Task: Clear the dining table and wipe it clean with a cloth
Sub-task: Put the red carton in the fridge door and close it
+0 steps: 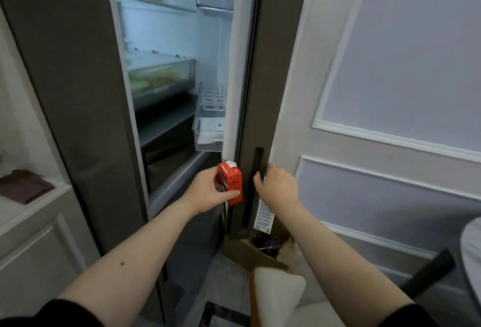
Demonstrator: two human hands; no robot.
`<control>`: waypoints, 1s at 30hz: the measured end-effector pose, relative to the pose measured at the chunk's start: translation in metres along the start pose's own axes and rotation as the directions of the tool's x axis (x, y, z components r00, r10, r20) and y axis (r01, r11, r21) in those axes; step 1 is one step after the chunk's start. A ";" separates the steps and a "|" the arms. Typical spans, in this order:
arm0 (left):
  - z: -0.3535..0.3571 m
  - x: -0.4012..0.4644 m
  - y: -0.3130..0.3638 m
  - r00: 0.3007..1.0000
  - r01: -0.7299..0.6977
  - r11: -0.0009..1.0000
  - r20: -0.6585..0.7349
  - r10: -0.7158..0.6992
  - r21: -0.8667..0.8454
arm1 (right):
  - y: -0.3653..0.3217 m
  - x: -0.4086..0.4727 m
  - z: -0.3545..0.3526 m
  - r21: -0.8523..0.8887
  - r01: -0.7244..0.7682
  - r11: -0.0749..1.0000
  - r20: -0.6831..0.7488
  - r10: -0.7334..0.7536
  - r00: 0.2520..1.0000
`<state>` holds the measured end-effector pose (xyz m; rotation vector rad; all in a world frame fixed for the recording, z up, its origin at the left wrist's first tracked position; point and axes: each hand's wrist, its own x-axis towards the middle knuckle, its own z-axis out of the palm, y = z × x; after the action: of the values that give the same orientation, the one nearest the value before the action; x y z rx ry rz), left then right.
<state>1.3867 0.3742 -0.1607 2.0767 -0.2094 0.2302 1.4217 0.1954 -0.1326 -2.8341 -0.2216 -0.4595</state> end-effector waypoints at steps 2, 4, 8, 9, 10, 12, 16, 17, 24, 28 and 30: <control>0.004 0.007 0.010 1.000 -0.031 1.000 0.001 0.031 -0.001 | 0.009 -0.001 -0.011 -0.022 -0.014 1.000 -0.023 0.014 1.000; 0.008 0.013 0.022 0.997 -0.072 0.997 -0.010 0.072 0.015 | 0.015 -0.003 -0.022 -0.030 -0.036 0.999 -0.054 0.034 0.998; 0.011 0.024 0.048 0.989 -0.148 0.989 -0.004 0.148 0.023 | 0.022 -0.005 -0.046 -0.034 -0.079 0.996 -0.121 0.074 0.990; 0.009 0.027 0.056 0.985 -0.172 0.985 0.006 0.172 0.017 | 0.021 -0.004 -0.051 -0.044 -0.093 0.995 -0.139 0.086 0.986; 0.006 0.030 0.063 0.980 -0.198 0.980 0.019 0.198 0.017 | 0.020 -0.003 -0.058 -0.054 -0.104 0.993 -0.167 0.094 0.981; -0.004 0.038 0.079 0.967 -0.254 0.967 0.040 0.252 0.029 | 0.017 0.001 -0.073 -0.057 -0.122 0.991 -0.219 0.107 0.970; -0.035 0.056 0.101 0.947 -0.320 0.944 0.045 0.318 0.073 | 0.003 0.007 -0.101 -0.031 -0.128 0.991 -0.282 0.115 0.953; -0.042 0.061 0.104 0.947 -0.322 0.943 0.042 0.320 0.080 | -0.002 0.009 -0.108 -0.019 -0.123 0.992 -0.293 0.112 0.950; -0.081 0.095 0.108 0.945 -0.326 0.935 0.030 0.325 0.136 | -0.050 0.029 -0.144 -0.034 -0.040 0.999 -0.443 0.020 0.896; -0.088 0.115 0.100 0.959 -0.277 0.946 -0.015 0.284 0.169 | -0.071 0.052 -0.151 -0.046 0.048 0.998 -0.488 -0.065 0.870; -0.089 0.128 0.094 0.962 -0.260 0.951 -0.037 0.269 0.170 | -0.076 0.072 -0.147 -0.039 0.048 0.998 -0.477 -0.061 0.877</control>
<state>1.4812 0.3988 -0.0070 2.1979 -0.4474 0.4860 1.4328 0.2351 0.0431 -2.6335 -0.1952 -1.1597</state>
